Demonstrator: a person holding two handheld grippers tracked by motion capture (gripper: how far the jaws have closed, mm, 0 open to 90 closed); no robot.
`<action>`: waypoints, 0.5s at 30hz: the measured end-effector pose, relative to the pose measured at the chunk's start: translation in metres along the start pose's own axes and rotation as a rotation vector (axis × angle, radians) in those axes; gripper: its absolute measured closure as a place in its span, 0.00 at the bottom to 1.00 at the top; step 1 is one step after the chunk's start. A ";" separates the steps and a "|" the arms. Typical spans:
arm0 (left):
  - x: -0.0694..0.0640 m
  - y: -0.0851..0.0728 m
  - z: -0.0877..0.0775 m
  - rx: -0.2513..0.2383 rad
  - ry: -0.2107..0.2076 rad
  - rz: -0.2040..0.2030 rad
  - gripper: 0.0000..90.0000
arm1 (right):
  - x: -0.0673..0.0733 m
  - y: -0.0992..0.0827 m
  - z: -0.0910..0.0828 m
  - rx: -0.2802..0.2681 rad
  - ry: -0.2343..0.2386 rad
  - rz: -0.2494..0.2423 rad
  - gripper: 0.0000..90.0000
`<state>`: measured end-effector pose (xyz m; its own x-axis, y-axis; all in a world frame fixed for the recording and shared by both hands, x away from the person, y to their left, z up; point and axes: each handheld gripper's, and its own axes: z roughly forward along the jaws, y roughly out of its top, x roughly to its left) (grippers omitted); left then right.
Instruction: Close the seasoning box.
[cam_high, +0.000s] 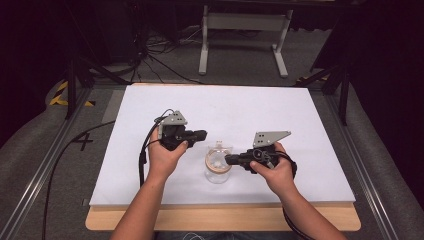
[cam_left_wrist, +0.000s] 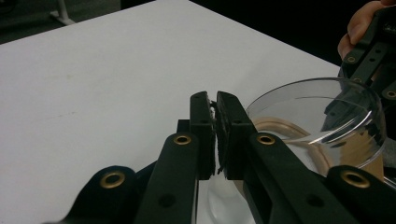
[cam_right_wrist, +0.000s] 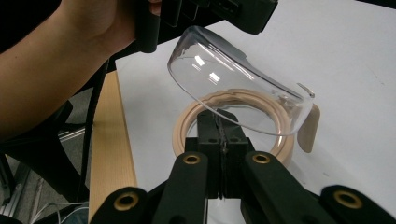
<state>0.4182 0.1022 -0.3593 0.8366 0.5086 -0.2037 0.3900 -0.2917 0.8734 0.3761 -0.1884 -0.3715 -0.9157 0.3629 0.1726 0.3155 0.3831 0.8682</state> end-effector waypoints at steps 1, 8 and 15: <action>0.001 0.000 -0.002 0.009 0.001 0.007 0.94 | 0.000 0.000 0.000 0.004 0.005 -0.001 1.00; 0.004 -0.001 -0.007 0.026 -0.020 0.013 0.85 | 0.005 0.000 0.002 0.036 0.033 -0.001 1.00; 0.007 -0.002 -0.010 0.035 -0.018 -0.002 0.83 | 0.011 0.002 0.004 0.083 0.062 0.008 1.00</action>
<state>0.4193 0.1141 -0.3580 0.8423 0.4948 -0.2137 0.4048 -0.3190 0.8570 0.3673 -0.1807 -0.3697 -0.9258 0.3142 0.2099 0.3401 0.4507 0.8254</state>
